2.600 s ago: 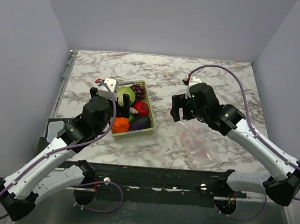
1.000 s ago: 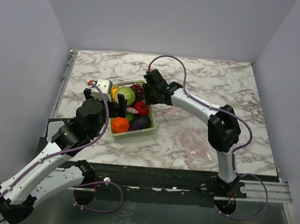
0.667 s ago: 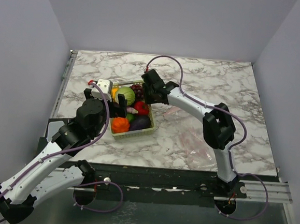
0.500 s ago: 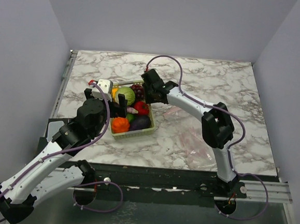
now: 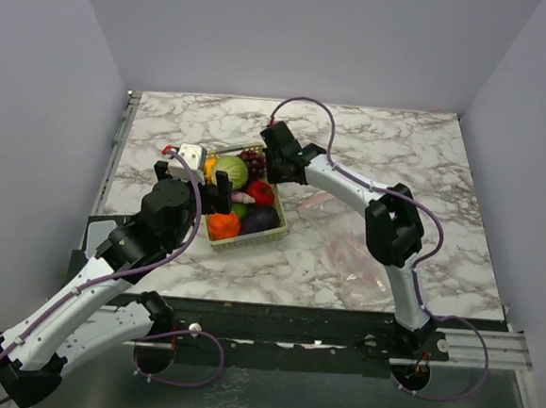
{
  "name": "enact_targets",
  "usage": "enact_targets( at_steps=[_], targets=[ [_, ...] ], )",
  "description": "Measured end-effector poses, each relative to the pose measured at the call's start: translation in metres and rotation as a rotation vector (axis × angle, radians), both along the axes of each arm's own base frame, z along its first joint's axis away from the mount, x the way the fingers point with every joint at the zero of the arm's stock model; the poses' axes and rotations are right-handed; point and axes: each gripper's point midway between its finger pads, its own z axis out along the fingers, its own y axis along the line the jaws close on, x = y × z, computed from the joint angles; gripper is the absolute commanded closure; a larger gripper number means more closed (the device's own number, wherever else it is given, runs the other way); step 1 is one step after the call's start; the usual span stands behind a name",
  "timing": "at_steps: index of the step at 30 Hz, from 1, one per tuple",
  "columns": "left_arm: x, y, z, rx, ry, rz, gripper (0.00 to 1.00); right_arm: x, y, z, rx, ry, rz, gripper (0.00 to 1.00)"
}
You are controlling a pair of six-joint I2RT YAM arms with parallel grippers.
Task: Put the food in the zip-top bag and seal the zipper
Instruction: Move the bin to the center of the board.
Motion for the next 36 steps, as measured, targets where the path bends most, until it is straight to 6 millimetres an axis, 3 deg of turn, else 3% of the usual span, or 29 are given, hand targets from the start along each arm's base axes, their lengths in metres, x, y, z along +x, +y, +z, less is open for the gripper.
enact_targets(
  at_steps=[7,17,27,36],
  targets=[
    [0.001,-0.001,-0.001,0.003,0.004,0.0,0.01,0.029,-0.022,0.003,0.011,-0.008,-0.068,0.99],
    [0.001,-0.001,-0.003,0.008,0.007,0.002,0.01,0.088,-0.051,0.028,0.034,-0.076,-0.15,0.99],
    [0.002,0.001,-0.003,0.012,0.009,0.012,0.01,0.116,-0.092,0.014,-0.009,-0.067,-0.198,0.99],
    [0.003,0.0,-0.004,0.015,0.011,0.014,0.01,0.13,-0.128,0.007,-0.039,-0.057,-0.24,0.99]
  ],
)
